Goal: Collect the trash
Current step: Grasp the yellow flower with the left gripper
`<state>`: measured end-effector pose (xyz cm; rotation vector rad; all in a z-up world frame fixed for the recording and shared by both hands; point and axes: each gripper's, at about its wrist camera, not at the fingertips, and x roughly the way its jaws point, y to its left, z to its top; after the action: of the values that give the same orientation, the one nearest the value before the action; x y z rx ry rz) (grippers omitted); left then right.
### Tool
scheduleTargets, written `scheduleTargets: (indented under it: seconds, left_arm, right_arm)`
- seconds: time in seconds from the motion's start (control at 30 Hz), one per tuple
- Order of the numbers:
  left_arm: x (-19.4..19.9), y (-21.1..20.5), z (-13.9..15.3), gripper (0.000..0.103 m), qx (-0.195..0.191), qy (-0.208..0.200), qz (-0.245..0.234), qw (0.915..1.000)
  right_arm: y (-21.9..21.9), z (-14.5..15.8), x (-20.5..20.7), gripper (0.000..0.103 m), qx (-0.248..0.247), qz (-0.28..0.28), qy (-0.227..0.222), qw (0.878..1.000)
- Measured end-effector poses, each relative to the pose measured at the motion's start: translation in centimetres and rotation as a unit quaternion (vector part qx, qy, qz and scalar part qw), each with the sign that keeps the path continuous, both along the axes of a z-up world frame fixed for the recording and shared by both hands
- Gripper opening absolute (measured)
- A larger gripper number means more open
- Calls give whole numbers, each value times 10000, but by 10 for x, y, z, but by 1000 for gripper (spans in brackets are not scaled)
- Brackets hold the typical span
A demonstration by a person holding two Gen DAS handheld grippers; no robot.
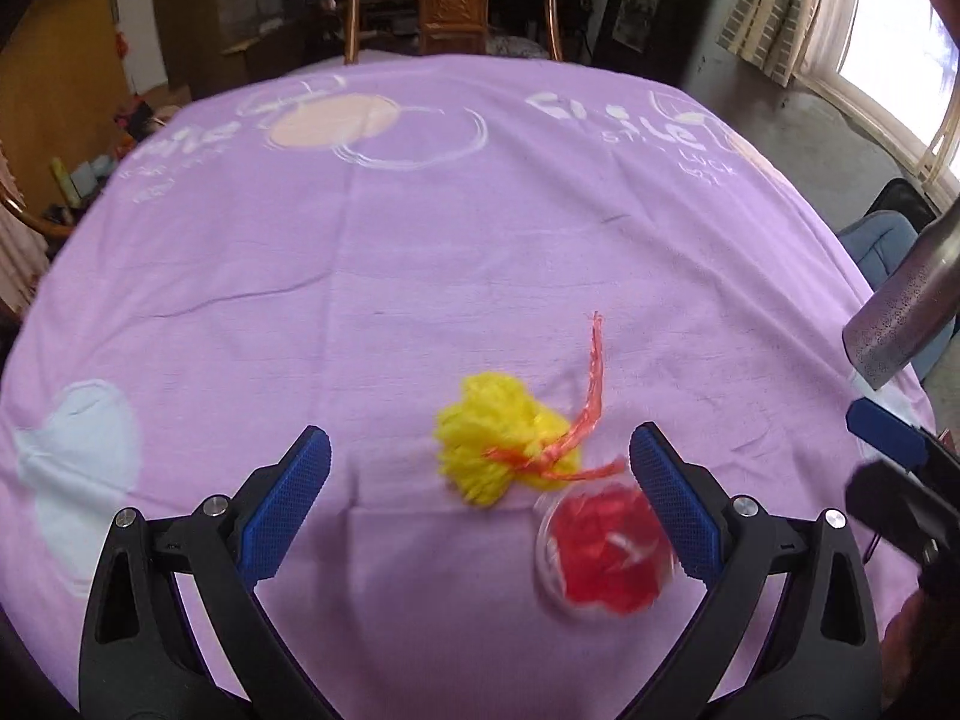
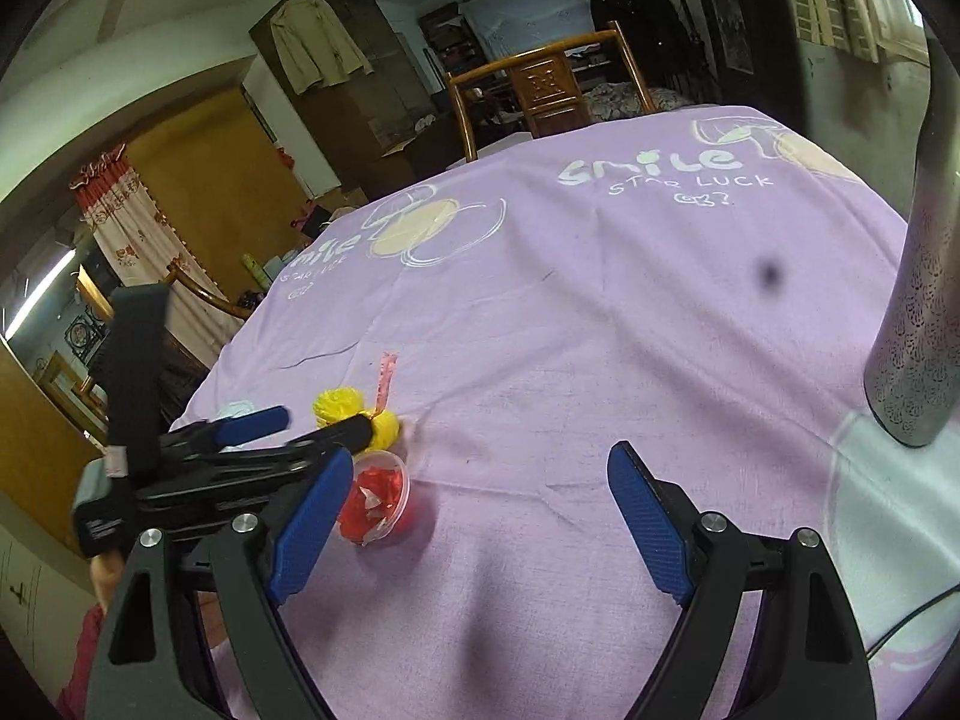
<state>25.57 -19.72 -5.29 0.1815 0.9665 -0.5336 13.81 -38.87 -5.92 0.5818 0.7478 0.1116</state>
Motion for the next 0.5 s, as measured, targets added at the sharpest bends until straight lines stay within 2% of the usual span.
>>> scheduleTargets:
  seconds: [0.03, 0.1, 0.13, 0.17, 0.33, 0.43, 0.5]
  left_arm:
    - [1, 3, -5, 74, -109, 80, 8, 9999]
    - [9, 14, -13, 43, -312, 368, -30, 9988]
    - [13, 25, -15, 42, -514, 531, 23, 9973]
    - [11, 37, -9, 41, -626, 502, 123, 9967]
    - [9, 104, 27, 41, -1052, -86, 764, 9915]
    - [4, 136, 31, 41, -956, -350, 1162, 9880]
    - [-3, 156, 28, 41, -920, -373, 1345, 9859]
  right_arm:
    - [2, -1, 1, 86, -48, 27, -2, 10000]
    - [5, -1, 0, 86, -81, 72, -6, 9999]
    - [7, -2, 0, 86, -99, 95, -11, 9999]
    - [9, 0, 0, 86, -112, 106, -12, 9999]
    - [17, -3, 0, 86, -227, 276, 47, 9993]
    - [29, -8, 3, 86, -298, 488, 124, 9983]
    - [41, -12, 7, 86, -315, 748, 197, 9965]
